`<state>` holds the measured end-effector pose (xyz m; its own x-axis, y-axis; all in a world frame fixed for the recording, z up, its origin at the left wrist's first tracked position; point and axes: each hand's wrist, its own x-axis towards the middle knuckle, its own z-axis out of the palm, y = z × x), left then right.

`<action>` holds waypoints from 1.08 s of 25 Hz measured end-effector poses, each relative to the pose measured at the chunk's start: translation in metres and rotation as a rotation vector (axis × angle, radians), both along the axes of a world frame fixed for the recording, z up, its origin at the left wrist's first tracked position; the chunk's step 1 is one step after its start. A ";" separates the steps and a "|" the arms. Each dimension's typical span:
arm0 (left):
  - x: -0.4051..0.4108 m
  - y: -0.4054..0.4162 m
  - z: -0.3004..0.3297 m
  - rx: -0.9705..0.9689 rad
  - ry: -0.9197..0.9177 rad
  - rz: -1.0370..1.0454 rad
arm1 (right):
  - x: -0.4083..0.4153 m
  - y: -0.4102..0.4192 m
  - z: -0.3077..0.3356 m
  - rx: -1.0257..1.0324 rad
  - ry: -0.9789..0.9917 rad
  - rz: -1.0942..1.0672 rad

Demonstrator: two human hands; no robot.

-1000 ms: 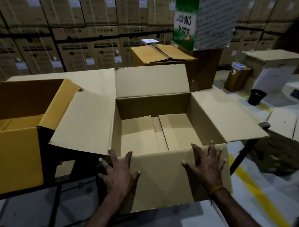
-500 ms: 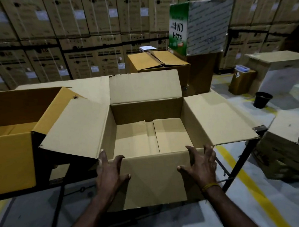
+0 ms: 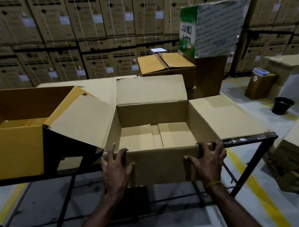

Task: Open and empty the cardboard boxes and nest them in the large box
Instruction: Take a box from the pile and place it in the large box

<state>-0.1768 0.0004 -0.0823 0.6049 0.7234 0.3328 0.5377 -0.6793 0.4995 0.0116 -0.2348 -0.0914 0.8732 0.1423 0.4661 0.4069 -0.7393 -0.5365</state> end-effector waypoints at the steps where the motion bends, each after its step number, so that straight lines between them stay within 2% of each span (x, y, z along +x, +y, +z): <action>1: -0.001 -0.001 0.004 0.000 -0.013 0.007 | -0.003 -0.002 0.004 0.011 -0.014 -0.003; 7: -0.027 0.008 0.032 0.061 -0.100 -0.018 | -0.045 -0.005 0.019 0.084 -0.098 -0.078; 12: -0.069 0.046 0.063 0.094 -0.192 -0.080 | -0.100 0.019 0.049 0.169 -0.170 -0.110; 19: -0.153 0.148 0.109 0.120 -0.347 -0.178 | -0.204 0.110 0.106 0.198 -0.282 -0.151; 27: -0.217 0.269 0.178 0.178 -0.466 -0.203 | -0.266 0.222 0.171 0.224 -0.350 -0.166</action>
